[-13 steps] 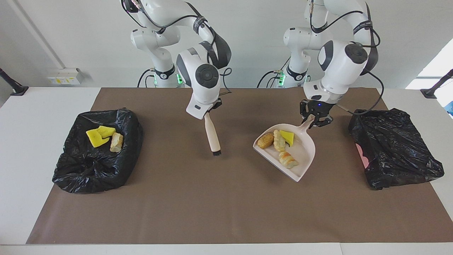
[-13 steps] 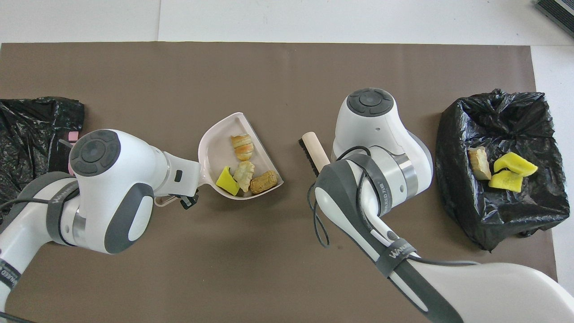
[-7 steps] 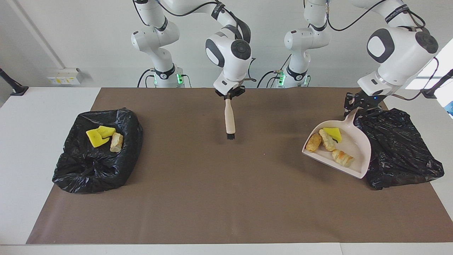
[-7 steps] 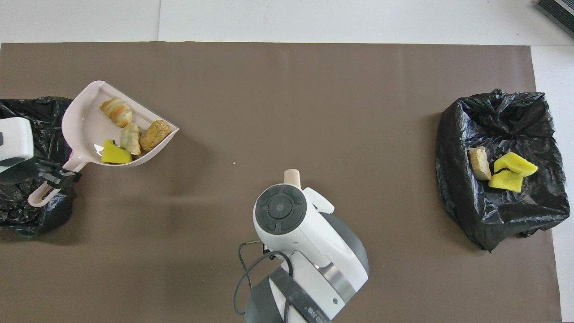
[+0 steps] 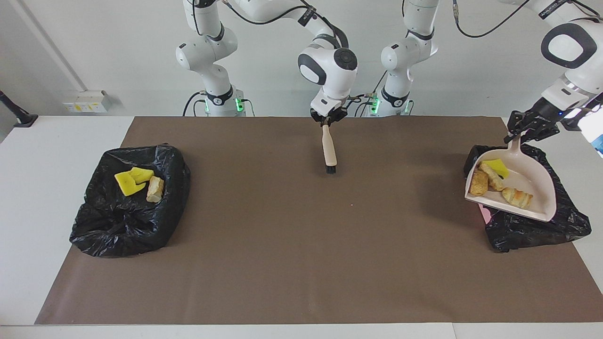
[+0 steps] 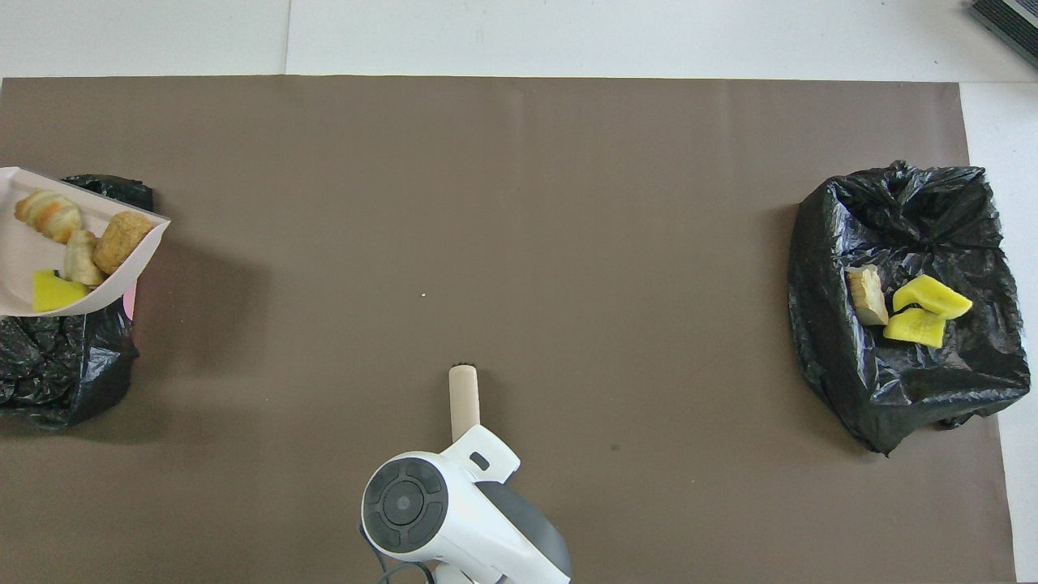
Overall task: Sweep and dump trash in bin
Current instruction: 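Tip the dustpan into the bag while the right gripper sets the brush down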
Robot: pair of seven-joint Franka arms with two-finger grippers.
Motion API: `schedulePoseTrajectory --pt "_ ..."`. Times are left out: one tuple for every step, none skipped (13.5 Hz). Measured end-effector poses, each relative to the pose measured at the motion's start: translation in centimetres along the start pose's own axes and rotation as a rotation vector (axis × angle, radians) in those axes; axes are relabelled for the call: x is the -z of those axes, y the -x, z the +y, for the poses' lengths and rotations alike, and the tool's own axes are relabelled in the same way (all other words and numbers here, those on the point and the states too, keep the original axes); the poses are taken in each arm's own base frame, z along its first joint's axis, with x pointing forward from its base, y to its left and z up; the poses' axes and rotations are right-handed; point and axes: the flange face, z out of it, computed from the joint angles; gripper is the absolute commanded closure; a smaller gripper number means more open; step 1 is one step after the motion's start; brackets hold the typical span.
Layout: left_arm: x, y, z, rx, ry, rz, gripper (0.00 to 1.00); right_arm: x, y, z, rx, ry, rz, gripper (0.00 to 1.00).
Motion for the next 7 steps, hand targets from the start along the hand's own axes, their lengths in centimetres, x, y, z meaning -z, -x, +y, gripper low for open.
schedulePoseTrajectory --pt "0.6 1.3 -1.5 0.015 -0.014 0.001 1.0 -0.3 -0.2 0.1 -0.003 0.004 -0.006 0.01" --pt "1.1 2.3 -2.7 0.012 -0.036 -0.007 1.0 -0.4 -0.5 0.2 -0.001 0.007 -0.01 0.0" --pt "1.6 3.0 -3.8 -0.004 -0.063 -0.025 1.0 -0.1 -0.6 0.3 0.006 0.008 -0.013 0.0" --pt "2.1 3.5 -4.8 -0.028 -0.101 -0.06 1.0 0.4 -0.8 0.3 0.009 0.008 -0.014 0.0" --pt "2.4 3.8 -5.6 -0.052 -0.138 -0.099 1.0 1.1 -0.8 0.2 0.008 0.011 -0.018 0.0" --pt "2.8 3.9 -6.3 -0.083 -0.173 -0.137 1.0 2.1 -0.9 0.2 0.009 0.015 -0.023 0.0" --pt "3.2 3.8 -6.7 -0.118 -0.204 -0.171 1.0 3.0 -0.9 0.2 0.009 0.019 -0.028 0.0"
